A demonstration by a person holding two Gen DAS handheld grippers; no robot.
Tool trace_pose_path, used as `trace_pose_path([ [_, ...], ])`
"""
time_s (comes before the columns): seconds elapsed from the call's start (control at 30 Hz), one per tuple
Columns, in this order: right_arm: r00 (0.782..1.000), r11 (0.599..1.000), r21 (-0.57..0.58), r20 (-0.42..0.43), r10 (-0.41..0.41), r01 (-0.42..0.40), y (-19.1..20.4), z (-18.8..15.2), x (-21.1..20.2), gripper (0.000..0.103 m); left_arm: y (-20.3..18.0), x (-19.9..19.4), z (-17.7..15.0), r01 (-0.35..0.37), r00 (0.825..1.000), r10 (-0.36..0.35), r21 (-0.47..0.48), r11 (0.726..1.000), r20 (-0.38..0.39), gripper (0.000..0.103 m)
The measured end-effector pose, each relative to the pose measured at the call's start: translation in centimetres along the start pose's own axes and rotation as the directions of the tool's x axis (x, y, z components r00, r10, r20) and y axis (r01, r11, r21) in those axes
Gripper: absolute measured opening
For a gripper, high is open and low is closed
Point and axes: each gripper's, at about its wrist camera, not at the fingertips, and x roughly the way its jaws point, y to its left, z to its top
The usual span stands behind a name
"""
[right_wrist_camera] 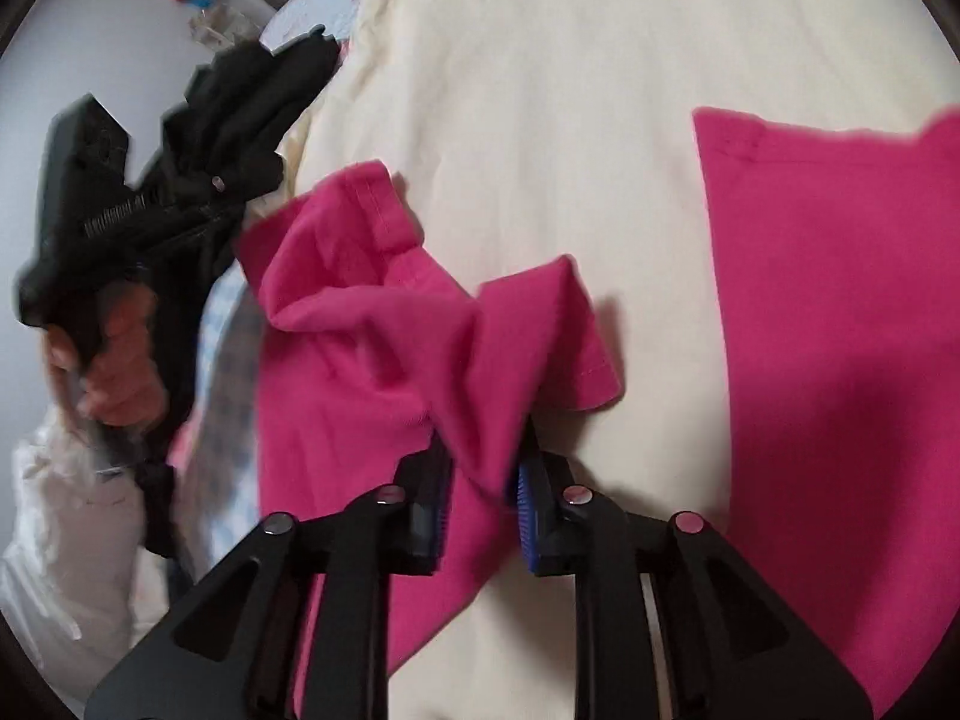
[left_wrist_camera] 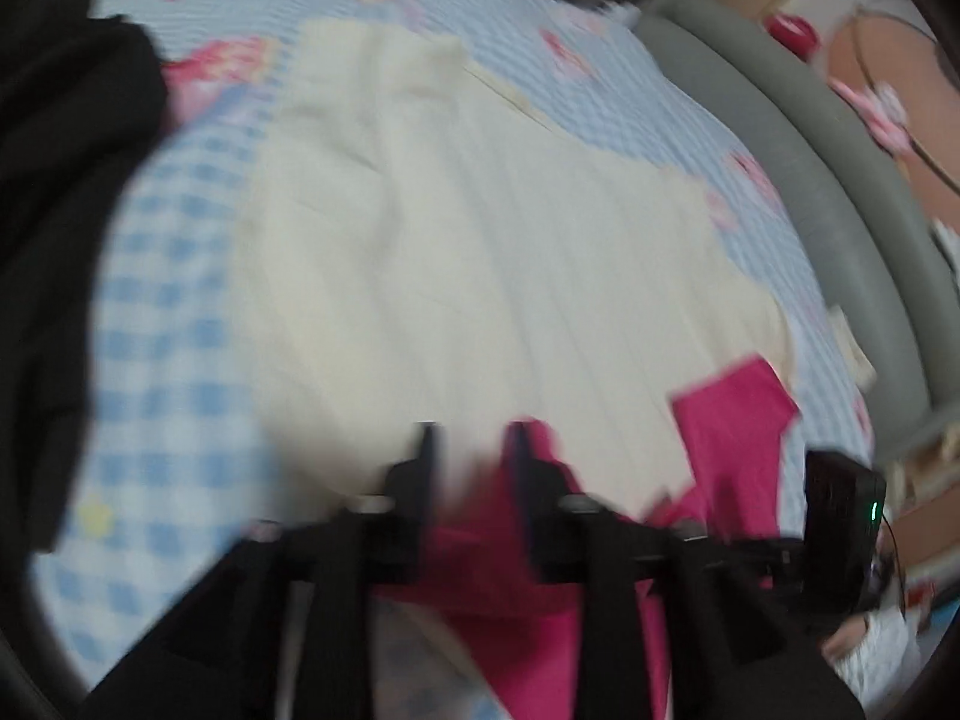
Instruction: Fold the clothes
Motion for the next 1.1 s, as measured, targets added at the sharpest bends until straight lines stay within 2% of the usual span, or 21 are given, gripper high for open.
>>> trace_pose_path([
  [0.07, 0.999, 0.999, 0.038, 0.036, 0.035, -0.036, -0.5, 0.2, -1.1, 0.040, -0.8, 1.1, -0.3, -0.012, 0.998, 0.014, 0.035, 0.999, -0.053, 0.056],
  [0.1, 0.996, 0.996, 0.068, 0.057, 0.062, -0.066, -0.9, 0.6, -1.6, 0.056, -1.1, 1.7, -0.4, -0.017, 0.997, 0.021, 0.053, 0.998, -0.080, 0.054],
  [0.13, 0.993, 0.990, 0.098, 0.082, 0.089, -0.097, -1.4, 1.1, -2.0, 0.059, -1.4, 2.2, -0.6, -0.025, 0.995, 0.031, 0.064, 0.998, -0.097, 0.047],
  [0.17, 0.987, 0.983, 0.128, 0.108, 0.116, -0.129, -1.8, 1.5, -2.3, 0.059, -1.6, 2.6, -0.7, -0.034, 0.993, 0.042, 0.073, 0.997, -0.111, 0.035],
  [0.2, 0.983, 0.972, 0.171, 0.121, 0.141, -0.160, -2.5, 2.2, -2.2, 0.059, -1.8, 3.0, -0.8, -0.041, 0.991, 0.050, 0.079, 0.996, -0.122, 0.030],
  [0.27, 0.981, 0.954, 0.234, 0.096, 0.170, -0.188, -2.9, 3.6, -0.6, 0.061, -2.0, 2.7, -1.4, -0.047, 0.992, 0.056, 0.085, 0.995, -0.111, 0.013],
  [0.3, 0.979, 0.943, 0.265, 0.084, 0.184, -0.200, -3.1, 4.2, 0.3, 0.061, -2.3, 2.3, -1.2, -0.049, 0.994, 0.058, 0.092, 0.995, -0.094, 0.010],
  [0.37, 0.984, 0.946, 0.271, 0.038, 0.173, -0.176, -2.8, 4.8, 1.9, 0.042, -2.7, 1.2, -0.8, -0.049, 0.998, 0.054, 0.105, 0.993, -0.043, 0.007],
  [0.4, 0.988, 0.957, 0.245, 0.039, 0.152, -0.157, -2.0, 5.3, 2.1, 0.027, -2.8, -0.2, -0.4, -0.048, 0.999, 0.047, 0.107, 0.993, 0.014, 0.006],
  [0.43, 0.987, 0.974, 0.173, 0.091, 0.134, -0.149, -0.9, 5.4, 1.1, 0.018, -2.8, -1.5, -0.1, -0.049, 0.996, 0.042, 0.099, 0.994, 0.075, 0.006],
  [0.5, 0.974, 0.993, 0.030, 0.198, 0.110, -0.118, 1.4, 5.6, -0.8, 0.014, -2.2, -3.7, 0.5, -0.056, 0.980, 0.044, 0.057, 0.997, 0.195, 0.006],
  [0.53, 0.955, 0.994, -0.058, 0.277, 0.109, -0.097, 2.8, 5.1, -2.3, 0.013, -1.7, -4.2, 0.7, -0.062, 0.973, 0.052, 0.035, 0.997, 0.227, 0.007],
  [0.6, 0.935, 0.988, -0.149, 0.341, 0.099, -0.050, 4.5, 3.8, -3.6, 0.013, -0.6, -2.8, 1.2, -0.112, 0.978, 0.110, 0.004, 0.994, 0.178, 0.011],
  [0.67, 0.972, 0.993, -0.107, 0.234, -0.017, 0.044, 3.4, 3.7, -1.8, 0.015, 0.8, -0.5, 1.2, -0.169, 0.983, 0.171, -0.039, 0.985, 0.065, 0.013],
  [0.73, 0.986, 0.987, -0.045, 0.069, -0.154, 0.157, 1.5, 3.8, 0.8, 0.020, 2.1, 0.8, 0.9, -0.205, 0.979, 0.205, -0.081, 0.975, -0.006, 0.013],
  [0.8, 0.988, 0.991, -0.026, 0.087, -0.128, 0.130, 1.5, 3.8, 0.5, 0.021, 2.8, -1.1, 0.2, -0.172, 0.983, 0.179, -0.125, 0.977, 0.050, 0.023],
  [0.83, 0.989, 0.993, -0.016, 0.097, -0.115, 0.117, 1.6, 3.8, 0.3, 0.025, 3.1, -2.1, -0.2, -0.171, 0.980, 0.183, -0.139, 0.975, 0.082, 0.042],
  [0.87, 0.989, 0.995, -0.007, 0.106, -0.102, 0.103, 1.6, 3.8, 0.1, 0.028, 3.4, -3.2, -0.8, -0.169, 0.975, 0.188, -0.154, 0.974, 0.119, 0.048],
  [0.97, 0.989, 0.998, 0.020, 0.136, -0.063, 0.061, 1.7, 3.8, -0.4, 0.036, 4.4, -5.7, -2.6, -0.127, 0.967, 0.166, -0.198, 0.972, 0.191, 0.046],
  [1.03, 0.991, 1.000, 0.010, 0.133, -0.014, 0.013, 2.2, 3.6, 0.1, 0.037, 4.6, -5.2, -3.0, -0.187, 0.964, 0.215, -0.171, 0.967, 0.160, 0.046],
  [1.1, 0.998, 0.999, -0.015, 0.058, -0.037, 0.037, 2.8, 3.0, 2.2, 0.038, 4.6, -4.3, -3.4, -0.263, 0.953, 0.279, -0.132, 0.956, 0.120, 0.046],
])
